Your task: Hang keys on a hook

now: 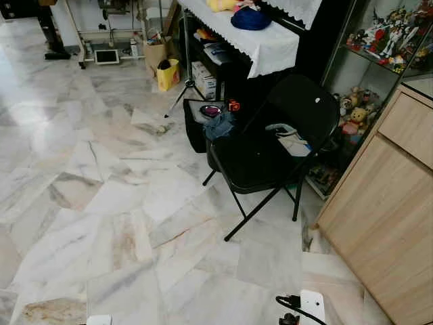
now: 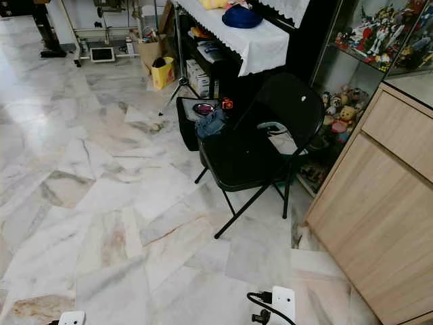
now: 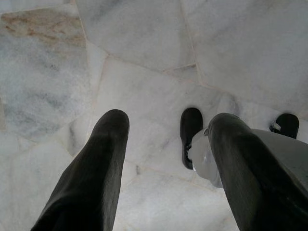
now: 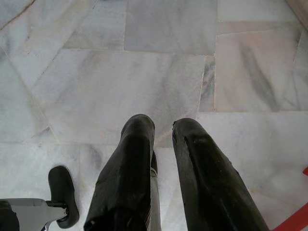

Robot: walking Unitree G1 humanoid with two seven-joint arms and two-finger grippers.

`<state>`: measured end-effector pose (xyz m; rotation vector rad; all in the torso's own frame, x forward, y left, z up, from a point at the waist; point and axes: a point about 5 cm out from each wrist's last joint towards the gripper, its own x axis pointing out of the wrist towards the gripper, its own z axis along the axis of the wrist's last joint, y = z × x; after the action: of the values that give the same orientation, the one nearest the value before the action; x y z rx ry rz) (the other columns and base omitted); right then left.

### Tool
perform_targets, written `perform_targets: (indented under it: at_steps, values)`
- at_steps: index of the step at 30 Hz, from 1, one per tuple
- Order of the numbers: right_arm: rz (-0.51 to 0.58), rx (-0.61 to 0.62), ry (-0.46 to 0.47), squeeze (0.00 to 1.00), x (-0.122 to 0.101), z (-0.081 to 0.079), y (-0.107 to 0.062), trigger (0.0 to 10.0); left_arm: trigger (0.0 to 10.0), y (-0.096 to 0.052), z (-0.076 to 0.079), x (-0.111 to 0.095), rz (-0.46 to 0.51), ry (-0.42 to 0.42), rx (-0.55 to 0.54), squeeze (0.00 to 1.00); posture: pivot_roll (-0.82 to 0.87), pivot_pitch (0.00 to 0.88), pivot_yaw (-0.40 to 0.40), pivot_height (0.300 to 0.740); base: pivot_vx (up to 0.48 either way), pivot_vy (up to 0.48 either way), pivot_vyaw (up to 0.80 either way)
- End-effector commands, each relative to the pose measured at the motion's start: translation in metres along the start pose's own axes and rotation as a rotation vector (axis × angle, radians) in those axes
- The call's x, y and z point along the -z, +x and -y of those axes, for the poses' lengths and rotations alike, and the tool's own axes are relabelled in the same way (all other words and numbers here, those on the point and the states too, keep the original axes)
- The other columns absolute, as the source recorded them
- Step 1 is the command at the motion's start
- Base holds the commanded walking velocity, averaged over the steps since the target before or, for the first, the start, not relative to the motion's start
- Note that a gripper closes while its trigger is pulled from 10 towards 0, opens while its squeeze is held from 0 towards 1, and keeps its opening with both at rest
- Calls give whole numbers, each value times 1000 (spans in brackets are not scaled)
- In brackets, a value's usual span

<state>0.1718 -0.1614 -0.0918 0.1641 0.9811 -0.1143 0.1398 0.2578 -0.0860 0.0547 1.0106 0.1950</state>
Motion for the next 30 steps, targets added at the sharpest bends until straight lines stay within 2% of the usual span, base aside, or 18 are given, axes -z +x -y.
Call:
perform_targets:
  at_steps: [1, 3, 7, 13, 24, 30]
  values:
    - [6, -16, 0, 0, -14, 20, 1, 10000, 10000, 8, 45, -22, -12, 86, 115, 0, 76, 0, -71, 740, 0, 0, 0]
    - [-3, -10, -6, 0, -13, 22, 0, 10000, 10000, 7, 44, -21, -14, 83, 112, 0, 76, 0, -71, 740, 0, 0, 0]
    - [-13, -63, -18, 0, -6, 13, 0, 10000, 10000, 7, 35, -20, -9, 62, 81, 0, 86, 0, -69, 740, 0, 0, 0]
    - [1, -81, -4, 0, -9, 10, 0, 10000, 10000, 7, 34, -19, -14, 70, 79, 0, 84, 0, -64, 740, 0, 0, 0]
    - [-19, -88, 3, 0, -2, 6, 0, 10000, 10000, 7, 31, -19, -15, 76, 63, 0, 79, 0, -57, 740, 0, 0, 0]
    - [-41, -86, -1, 0, 1, 8, -1, 10000, 10000, 7, 32, -19, -19, 81, 62, 0, 84, 0, -64, 740, 0, 0, -700]
